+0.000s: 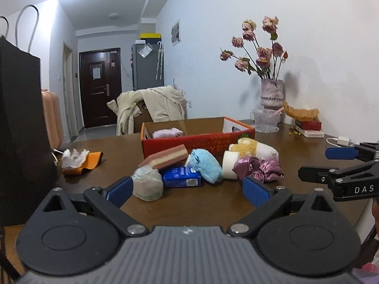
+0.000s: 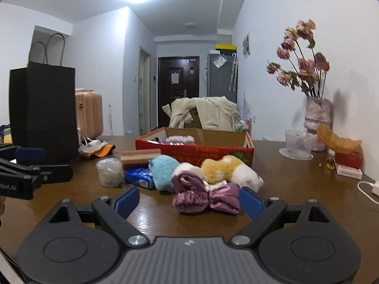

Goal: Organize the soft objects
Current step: 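Close both grippers together on the pink satin scrunchie, then carry the pink satin scrunchie into the box and open both grippers, then close the left gripper on the clear plastic bag while the right grips white wrapper, then carry the plastic bag and wrapper into the box while both grippers open there, then withdraw both tools from the box back over the table, then grasp the yellow-and-white plush sheep with the right gripper, then carry the plush sheep into the box and open the right gripper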

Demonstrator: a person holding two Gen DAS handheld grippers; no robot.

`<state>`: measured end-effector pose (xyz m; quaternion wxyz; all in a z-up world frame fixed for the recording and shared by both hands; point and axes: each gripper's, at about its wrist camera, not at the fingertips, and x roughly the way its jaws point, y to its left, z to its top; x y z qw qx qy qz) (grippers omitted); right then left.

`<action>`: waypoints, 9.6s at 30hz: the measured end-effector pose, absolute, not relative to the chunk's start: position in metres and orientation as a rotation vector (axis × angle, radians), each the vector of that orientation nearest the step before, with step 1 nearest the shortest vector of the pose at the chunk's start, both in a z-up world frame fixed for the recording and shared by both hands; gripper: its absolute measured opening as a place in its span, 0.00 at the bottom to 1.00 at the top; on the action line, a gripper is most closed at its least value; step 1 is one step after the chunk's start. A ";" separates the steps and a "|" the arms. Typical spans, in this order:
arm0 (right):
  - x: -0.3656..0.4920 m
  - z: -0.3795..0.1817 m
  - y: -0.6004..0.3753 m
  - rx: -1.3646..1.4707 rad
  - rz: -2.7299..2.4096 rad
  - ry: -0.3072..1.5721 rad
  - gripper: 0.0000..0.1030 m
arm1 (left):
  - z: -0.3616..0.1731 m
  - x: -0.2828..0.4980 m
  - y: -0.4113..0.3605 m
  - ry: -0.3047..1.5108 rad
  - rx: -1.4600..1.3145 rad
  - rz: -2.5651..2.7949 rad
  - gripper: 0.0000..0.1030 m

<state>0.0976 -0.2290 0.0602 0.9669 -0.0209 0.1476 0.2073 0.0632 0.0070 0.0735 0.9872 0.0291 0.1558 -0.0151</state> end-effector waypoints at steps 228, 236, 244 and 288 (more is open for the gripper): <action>0.256 0.100 -0.199 0.014 0.551 0.541 0.78 | 0.085 0.161 0.053 0.306 -0.064 -0.069 0.94; 0.203 0.068 -0.206 0.045 0.492 0.531 0.79 | 0.074 0.130 0.047 0.334 -0.057 -0.089 0.95; 0.196 0.071 -0.200 0.019 0.514 0.469 0.83 | 0.072 0.138 0.037 0.337 -0.058 -0.114 0.95; 0.326 0.010 -0.300 0.081 0.279 0.625 0.56 | 0.040 0.354 -0.136 0.628 -0.078 -0.298 0.49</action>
